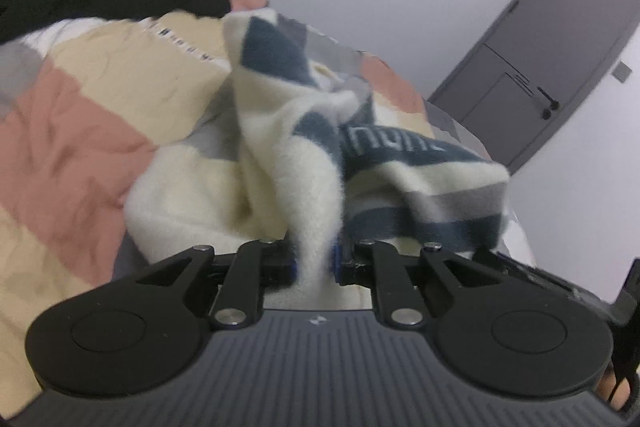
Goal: Fold large clothes
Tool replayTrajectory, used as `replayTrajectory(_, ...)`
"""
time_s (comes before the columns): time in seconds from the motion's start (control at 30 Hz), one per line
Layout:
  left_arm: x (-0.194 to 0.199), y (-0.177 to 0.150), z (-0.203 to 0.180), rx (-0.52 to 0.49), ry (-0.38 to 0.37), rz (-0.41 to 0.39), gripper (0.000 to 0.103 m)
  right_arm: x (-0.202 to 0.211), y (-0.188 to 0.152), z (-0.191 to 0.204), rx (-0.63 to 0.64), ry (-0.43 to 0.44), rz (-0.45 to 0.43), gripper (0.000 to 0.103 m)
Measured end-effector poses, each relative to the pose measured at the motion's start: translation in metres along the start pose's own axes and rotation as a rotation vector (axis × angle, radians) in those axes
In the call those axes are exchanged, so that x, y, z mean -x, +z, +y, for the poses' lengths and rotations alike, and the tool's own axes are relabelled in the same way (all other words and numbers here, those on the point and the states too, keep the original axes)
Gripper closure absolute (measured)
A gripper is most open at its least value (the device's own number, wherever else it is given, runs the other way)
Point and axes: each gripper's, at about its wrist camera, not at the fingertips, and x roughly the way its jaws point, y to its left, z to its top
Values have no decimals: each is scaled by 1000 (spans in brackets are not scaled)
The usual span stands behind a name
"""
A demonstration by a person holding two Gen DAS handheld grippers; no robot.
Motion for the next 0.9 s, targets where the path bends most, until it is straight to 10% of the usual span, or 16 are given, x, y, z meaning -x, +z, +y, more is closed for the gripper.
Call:
replayTrajectory(0.17,-3,9,6,16,4,-3,78,-5,-15,11,36,-23,33,92)
replayTrajectory(0.3,-4,15,-6,-28,38,-19,42,-7,-25,5,10,-4,37,90)
replayTrajectory(0.4,10,20,-17,-95,63,-79,37,-7,-25,1,-13,6,25,87)
replayTrajectory(0.57,26,27,-29,-179,70,-192,31,2,-19,-6,-70,29,-26,30)
replayTrajectory(0.9,-20,61,-55,-329,108,-212,29,7,7,-35,-188,11,-187,29)
